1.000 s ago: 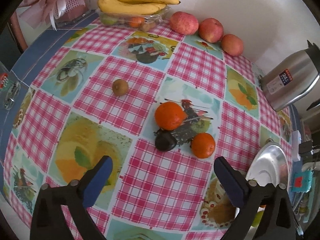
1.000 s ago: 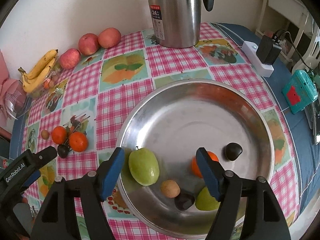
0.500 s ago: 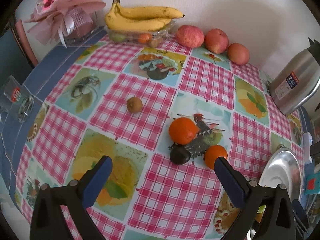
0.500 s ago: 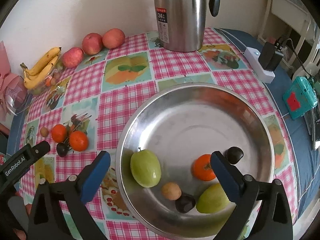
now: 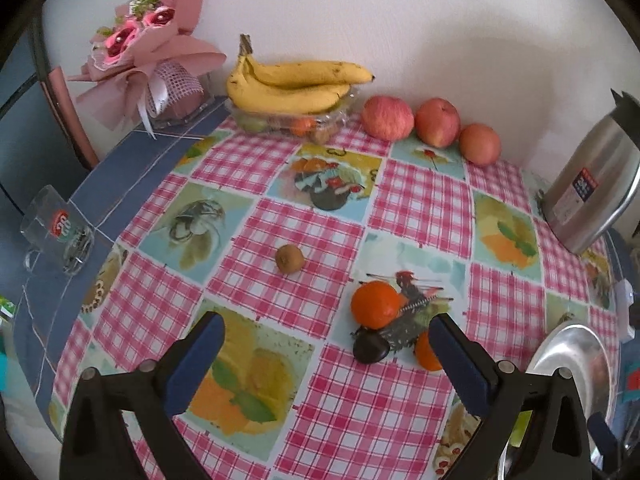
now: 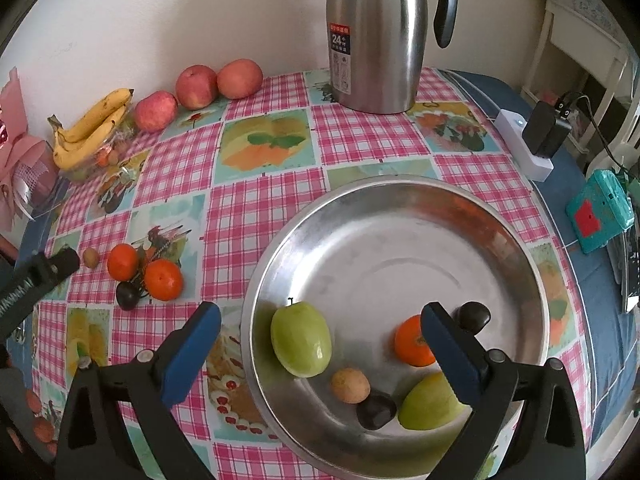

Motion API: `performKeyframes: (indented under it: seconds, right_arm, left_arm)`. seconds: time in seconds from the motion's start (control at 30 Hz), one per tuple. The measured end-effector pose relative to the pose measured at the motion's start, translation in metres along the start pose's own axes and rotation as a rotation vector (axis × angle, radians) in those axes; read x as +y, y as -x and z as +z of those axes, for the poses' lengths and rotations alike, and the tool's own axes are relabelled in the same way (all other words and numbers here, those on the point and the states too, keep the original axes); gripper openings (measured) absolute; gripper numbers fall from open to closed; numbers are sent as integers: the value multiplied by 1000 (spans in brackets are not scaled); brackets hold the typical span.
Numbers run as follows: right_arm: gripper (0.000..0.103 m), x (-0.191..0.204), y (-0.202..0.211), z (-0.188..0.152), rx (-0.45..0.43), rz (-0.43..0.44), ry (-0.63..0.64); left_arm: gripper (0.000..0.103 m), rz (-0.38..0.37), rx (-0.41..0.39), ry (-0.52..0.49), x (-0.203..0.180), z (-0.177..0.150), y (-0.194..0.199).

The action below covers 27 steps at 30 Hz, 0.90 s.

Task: Organize fruits
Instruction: 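Move both open tools back toward the remaining fruit cluster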

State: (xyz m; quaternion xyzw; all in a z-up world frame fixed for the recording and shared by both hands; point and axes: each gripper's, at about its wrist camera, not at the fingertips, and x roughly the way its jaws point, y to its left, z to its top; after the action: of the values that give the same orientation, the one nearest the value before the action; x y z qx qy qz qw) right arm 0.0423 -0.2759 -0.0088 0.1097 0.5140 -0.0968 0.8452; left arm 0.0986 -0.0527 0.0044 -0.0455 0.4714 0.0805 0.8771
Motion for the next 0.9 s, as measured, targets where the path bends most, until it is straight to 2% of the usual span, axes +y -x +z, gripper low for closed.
performKeyframes:
  seconds: [0.07, 0.2, 0.37, 0.63, 0.73, 0.9]
  right_arm:
    - [100, 0, -1, 0, 1, -3, 2]
    - [100, 3, -3, 0, 4, 5, 7]
    - [100, 9, -4, 0, -4, 20, 16]
    - [100, 28, -2, 4, -60, 83, 32]
    - [100, 38, -3, 7, -59, 103, 38]
    - [100, 55, -6, 11, -46, 130, 52]
  left_arm:
    - [103, 5, -14, 3, 2, 2, 2]
    - [103, -65, 4, 25, 8, 5, -1]
    - [103, -64, 20, 20, 19, 9, -10]
    - [103, -75, -39, 6, 43, 16, -9]
    - [103, -72, -61, 3, 53, 20, -7]
    - [103, -110, -62, 48, 77, 27, -6]
